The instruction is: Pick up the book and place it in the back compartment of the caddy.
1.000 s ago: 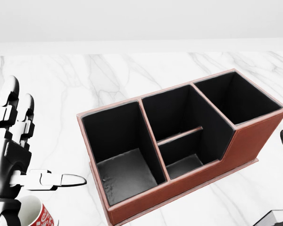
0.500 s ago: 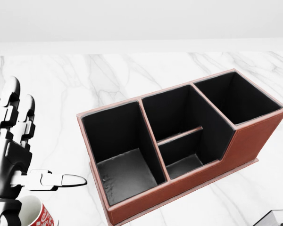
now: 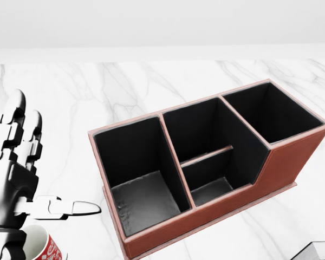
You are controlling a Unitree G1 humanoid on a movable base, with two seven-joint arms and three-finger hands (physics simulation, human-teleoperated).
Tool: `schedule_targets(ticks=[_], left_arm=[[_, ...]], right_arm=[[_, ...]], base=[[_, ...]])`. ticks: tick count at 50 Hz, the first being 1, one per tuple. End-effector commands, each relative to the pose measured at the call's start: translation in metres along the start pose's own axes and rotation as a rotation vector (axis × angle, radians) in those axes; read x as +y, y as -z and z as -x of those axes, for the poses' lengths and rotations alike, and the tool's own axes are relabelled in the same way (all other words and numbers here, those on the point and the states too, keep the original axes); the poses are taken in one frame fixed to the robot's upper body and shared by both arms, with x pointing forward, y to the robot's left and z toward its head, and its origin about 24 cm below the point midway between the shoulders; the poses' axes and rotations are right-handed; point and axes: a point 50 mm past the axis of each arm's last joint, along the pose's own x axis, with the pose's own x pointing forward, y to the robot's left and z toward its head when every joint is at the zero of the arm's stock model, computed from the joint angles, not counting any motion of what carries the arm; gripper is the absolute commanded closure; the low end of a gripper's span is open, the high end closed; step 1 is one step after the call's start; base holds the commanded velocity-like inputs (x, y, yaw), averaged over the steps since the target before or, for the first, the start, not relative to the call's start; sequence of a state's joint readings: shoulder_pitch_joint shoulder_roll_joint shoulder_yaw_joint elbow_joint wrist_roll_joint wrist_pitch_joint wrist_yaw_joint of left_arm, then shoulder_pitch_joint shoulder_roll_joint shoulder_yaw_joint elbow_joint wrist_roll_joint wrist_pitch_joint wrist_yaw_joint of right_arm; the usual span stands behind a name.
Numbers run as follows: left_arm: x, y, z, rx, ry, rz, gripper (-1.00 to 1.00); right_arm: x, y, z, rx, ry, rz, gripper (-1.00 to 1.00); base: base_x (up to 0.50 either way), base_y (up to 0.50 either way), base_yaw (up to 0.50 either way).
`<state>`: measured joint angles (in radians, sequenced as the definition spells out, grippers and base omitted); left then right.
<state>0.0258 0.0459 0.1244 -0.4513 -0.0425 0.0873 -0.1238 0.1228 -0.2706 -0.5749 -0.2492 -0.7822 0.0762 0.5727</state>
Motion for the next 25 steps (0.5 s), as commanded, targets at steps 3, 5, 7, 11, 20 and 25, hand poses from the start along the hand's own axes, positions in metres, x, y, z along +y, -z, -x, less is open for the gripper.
schedule_targets(ticks=[3, 5, 7, 11, 20, 25], left_arm=[[-0.001, 0.003, 0.000, 0.012, 0.001, 0.001, -1.00], [-0.001, 0.003, 0.000, 0.013, 0.002, 0.001, -1.00], [-0.001, 0.004, 0.000, 0.016, 0.001, 0.001, -1.00], [-0.001, 0.003, 0.000, 0.014, 0.001, 0.001, -1.00], [-0.001, 0.004, 0.000, 0.019, 0.002, 0.000, -1.00], [-0.001, 0.004, 0.001, 0.018, 0.002, -0.001, -1.00]], right_arm=[[-0.004, 0.011, -0.003, 0.028, 0.008, 0.032, -1.00], [-0.003, 0.013, -0.004, 0.033, 0.008, 0.036, -1.00], [-0.003, 0.013, -0.004, 0.034, 0.008, 0.038, -1.00], [-0.003, 0.015, -0.005, 0.038, 0.008, 0.038, -1.00], [0.000, 0.023, -0.010, 0.062, 0.007, 0.030, -1.00], [0.001, 0.027, -0.012, 0.073, 0.005, 0.025, -1.00]], base=[[0.00, 0.00, 0.00], [0.00, 0.00, 0.00], [0.00, 0.00, 0.00], [0.00, 0.00, 0.00], [0.00, 0.00, 0.00], [0.00, 0.00, 0.00]])
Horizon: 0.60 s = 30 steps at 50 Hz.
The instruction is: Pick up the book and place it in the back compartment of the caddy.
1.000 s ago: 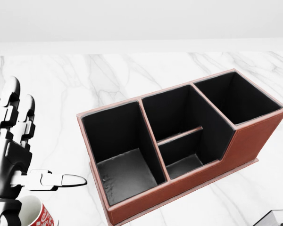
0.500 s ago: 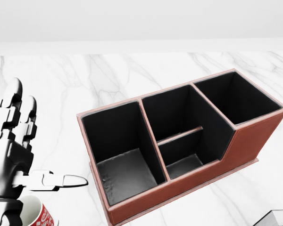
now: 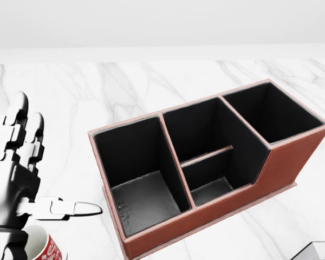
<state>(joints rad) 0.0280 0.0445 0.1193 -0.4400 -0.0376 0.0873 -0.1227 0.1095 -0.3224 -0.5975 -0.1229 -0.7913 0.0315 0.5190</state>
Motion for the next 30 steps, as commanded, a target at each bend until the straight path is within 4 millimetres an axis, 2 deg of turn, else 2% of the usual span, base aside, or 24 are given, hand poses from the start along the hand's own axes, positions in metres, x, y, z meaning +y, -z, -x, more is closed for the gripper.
schedule_targets(ticks=[1, 30], left_arm=[[0.000, 0.001, 0.000, 0.003, 0.001, -0.001, -1.00], [0.000, 0.003, 0.000, 0.012, -0.002, -0.002, -1.00]], right_arm=[[0.002, 0.008, -0.005, 0.024, -0.003, -0.004, -1.00], [0.014, 0.012, -0.012, 0.037, -0.030, -0.003, -1.00]], base=[[0.00, 0.00, 0.00], [0.00, 0.00, 0.00]])
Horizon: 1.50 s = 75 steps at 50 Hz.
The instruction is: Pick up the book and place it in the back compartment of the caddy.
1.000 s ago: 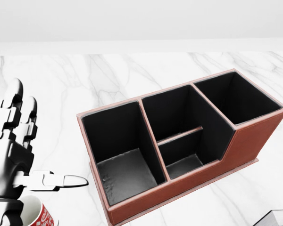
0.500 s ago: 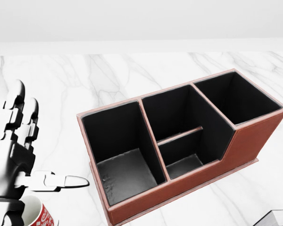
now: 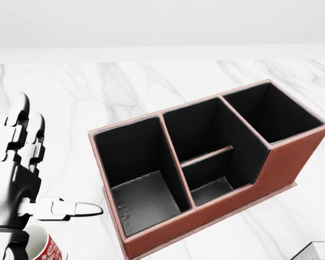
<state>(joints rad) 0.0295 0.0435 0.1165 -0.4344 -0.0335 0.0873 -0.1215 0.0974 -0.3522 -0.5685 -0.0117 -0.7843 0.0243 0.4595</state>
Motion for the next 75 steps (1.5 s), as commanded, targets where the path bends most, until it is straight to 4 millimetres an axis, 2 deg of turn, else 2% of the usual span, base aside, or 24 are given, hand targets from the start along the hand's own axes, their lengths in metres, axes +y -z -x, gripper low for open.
schedule_targets(ticks=[1, 37, 38, 39, 64, 75], left_arm=[[0.000, 0.001, 0.000, 0.005, -0.002, -0.001, -1.00], [0.000, 0.000, -0.001, 0.001, -0.006, -0.002, -1.00], [0.000, 0.000, -0.001, 0.000, -0.006, -0.002, -1.00], [0.001, 0.000, -0.002, -0.003, -0.007, -0.002, -1.00], [0.001, 0.000, -0.001, -0.002, -0.011, -0.002, -1.00], [0.001, 0.000, -0.001, -0.001, -0.011, -0.002, -1.00]], right_arm=[[0.004, 0.001, -0.002, 0.004, -0.009, 0.002, -1.00], [0.022, 0.008, -0.006, 0.013, -0.068, 0.034, -1.00], [0.022, 0.008, -0.006, 0.013, -0.070, 0.034, -0.83], [0.021, 0.008, -0.006, 0.011, -0.064, 0.034, 1.00], [0.013, 0.002, -0.002, -0.006, -0.032, 0.023, 1.00], [0.000, -0.007, 0.005, -0.030, 0.011, 0.007, 1.00]], base=[[0.00, 0.00, 0.00], [0.00, 0.00, 0.00], [0.00, 0.00, 0.00], [0.00, 0.00, 0.00], [0.00, 0.00, 0.00], [0.00, 0.00, 0.00]])
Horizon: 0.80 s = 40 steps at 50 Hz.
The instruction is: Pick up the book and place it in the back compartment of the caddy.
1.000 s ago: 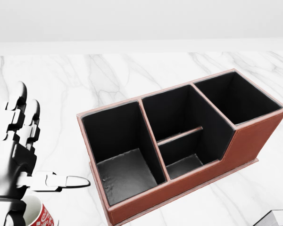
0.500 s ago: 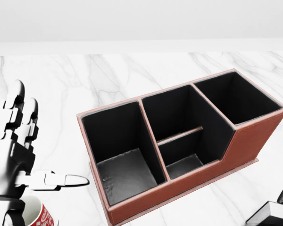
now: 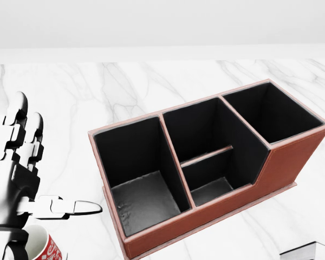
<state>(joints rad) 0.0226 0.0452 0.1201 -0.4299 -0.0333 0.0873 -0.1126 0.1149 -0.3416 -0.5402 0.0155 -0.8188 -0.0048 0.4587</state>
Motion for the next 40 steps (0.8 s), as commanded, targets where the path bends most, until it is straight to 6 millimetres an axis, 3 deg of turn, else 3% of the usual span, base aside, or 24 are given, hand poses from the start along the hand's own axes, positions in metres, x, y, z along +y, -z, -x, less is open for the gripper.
schedule_targets(ticks=[1, 10, 15, 33, 40], left_arm=[[0.000, 0.000, 0.000, 0.002, 0.000, 0.001, -1.00], [0.000, 0.002, 0.000, 0.007, 0.000, 0.002, -1.00], [0.000, 0.001, 0.000, 0.005, 0.000, 0.001, -1.00], [0.000, 0.001, 0.000, 0.003, -0.002, 0.002, -1.00], [0.000, 0.001, -0.001, 0.005, -0.004, 0.002, -1.00]], right_arm=[[-0.016, -0.009, 0.007, -0.033, 0.068, -0.033, 1.00], [-0.030, -0.024, 0.011, -0.067, 0.093, -0.020, 1.00], [-0.039, -0.043, 0.012, -0.114, 0.104, 0.002, 1.00], [-0.038, -0.086, 0.009, -0.232, 0.098, 0.095, 1.00], [-0.046, -0.105, 0.014, -0.285, 0.114, 0.147, 1.00]], base=[[0.00, 0.00, 0.00], [0.00, 0.00, 0.00], [0.00, 0.00, 0.00], [0.00, 0.00, 0.00], [0.00, 0.00, 0.00]])
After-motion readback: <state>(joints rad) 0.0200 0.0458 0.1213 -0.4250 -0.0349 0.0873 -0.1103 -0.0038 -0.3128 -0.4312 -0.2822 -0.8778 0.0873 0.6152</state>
